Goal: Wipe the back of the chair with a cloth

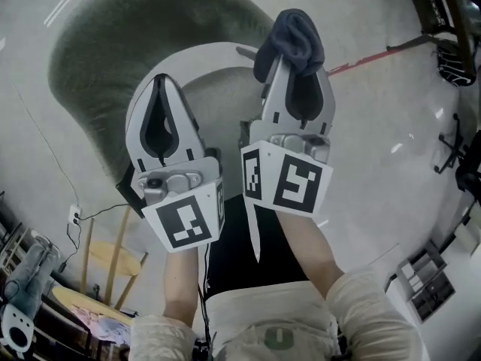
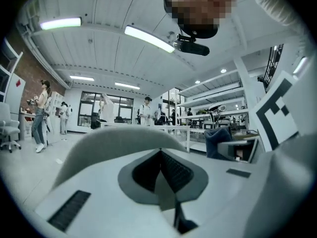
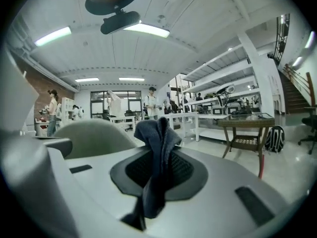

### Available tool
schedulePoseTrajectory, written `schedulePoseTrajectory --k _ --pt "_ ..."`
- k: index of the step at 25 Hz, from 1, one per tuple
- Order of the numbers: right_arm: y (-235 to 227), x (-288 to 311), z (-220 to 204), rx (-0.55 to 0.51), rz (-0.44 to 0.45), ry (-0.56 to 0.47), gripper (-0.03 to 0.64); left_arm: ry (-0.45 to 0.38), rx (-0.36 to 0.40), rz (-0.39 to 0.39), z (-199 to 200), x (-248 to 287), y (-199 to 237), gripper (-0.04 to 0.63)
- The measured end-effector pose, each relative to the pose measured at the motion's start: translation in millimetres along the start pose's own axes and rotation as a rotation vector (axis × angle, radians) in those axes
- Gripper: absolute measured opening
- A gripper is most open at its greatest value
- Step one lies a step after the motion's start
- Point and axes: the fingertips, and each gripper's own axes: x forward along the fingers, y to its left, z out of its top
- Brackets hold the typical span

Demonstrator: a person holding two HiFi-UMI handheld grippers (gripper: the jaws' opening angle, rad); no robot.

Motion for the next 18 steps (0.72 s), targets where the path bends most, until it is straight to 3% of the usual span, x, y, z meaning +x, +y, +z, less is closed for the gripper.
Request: schedulePoseTrajectory --k 5,8,13,18 --pt "43.5 -12.5 102.5 -0.032 0.177 -0.094 0.06 -0.047 -0.036 0.108 85.8 -26.9 22.5 0.015" --pt "63.9 -14.4 153.3 -0.06 0.283 -0.18 0.06 -0.105 -0.009 0.144 127.0 -32.7 22.4 0.015" --pt "93.4 -58.8 238.7 -0.061 0.39 -0.217 0.059 -0.137 0.03 0.191 210.7 -75.9 31.7 0.015" --pt "108.0 -93.0 284.7 -0.059 0.511 -0.246 0.058 -0.194 0.047 0.269 269.8 -104.1 47.6 0.015"
